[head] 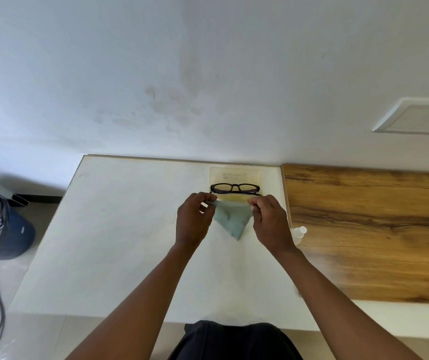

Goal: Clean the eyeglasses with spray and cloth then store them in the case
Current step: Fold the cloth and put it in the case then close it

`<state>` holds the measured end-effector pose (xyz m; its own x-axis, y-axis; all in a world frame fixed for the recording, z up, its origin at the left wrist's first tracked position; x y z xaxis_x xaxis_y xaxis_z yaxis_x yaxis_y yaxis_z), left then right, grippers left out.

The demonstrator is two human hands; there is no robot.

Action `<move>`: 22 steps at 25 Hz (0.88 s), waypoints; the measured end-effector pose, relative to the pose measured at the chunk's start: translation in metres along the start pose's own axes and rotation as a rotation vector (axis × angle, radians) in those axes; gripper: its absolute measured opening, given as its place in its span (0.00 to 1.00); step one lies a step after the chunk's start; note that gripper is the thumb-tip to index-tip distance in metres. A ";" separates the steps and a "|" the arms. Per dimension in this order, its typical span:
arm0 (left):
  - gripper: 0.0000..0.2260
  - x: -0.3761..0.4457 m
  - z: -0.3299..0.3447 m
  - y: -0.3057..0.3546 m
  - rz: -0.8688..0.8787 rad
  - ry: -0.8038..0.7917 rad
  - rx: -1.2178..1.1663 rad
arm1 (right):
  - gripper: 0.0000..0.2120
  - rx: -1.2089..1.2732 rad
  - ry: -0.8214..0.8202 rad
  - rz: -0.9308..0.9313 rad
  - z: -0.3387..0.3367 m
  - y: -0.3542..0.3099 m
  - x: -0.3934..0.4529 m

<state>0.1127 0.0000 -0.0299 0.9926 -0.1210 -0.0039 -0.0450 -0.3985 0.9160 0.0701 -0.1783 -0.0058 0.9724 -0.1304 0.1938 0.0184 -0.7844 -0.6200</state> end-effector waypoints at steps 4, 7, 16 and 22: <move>0.04 -0.004 -0.013 0.025 0.193 0.139 0.141 | 0.10 -0.081 0.145 -0.173 -0.018 -0.028 -0.004; 0.03 -0.021 -0.003 0.016 0.242 0.086 0.342 | 0.07 -0.195 0.150 -0.209 -0.004 -0.026 -0.029; 0.03 -0.080 0.052 -0.068 0.201 -0.471 0.719 | 0.09 -0.174 -0.290 0.066 0.069 0.040 -0.104; 0.07 -0.083 0.048 -0.064 0.265 -0.490 0.745 | 0.18 -0.360 -0.254 -0.038 0.057 0.036 -0.105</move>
<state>0.0275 -0.0080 -0.1080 0.7889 -0.5945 -0.1557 -0.4928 -0.7633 0.4177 -0.0178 -0.1581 -0.0913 0.9997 0.0203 -0.0098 0.0164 -0.9529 -0.3029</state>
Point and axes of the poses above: each hand's wrist, its own x-axis towards the middle knuckle, its own z-axis out of the palm, y = z × x, the point moved 9 cm from there along x, towards the middle knuckle, and after that the axes turned 6 degrees about -y, right-handed, at the moved point
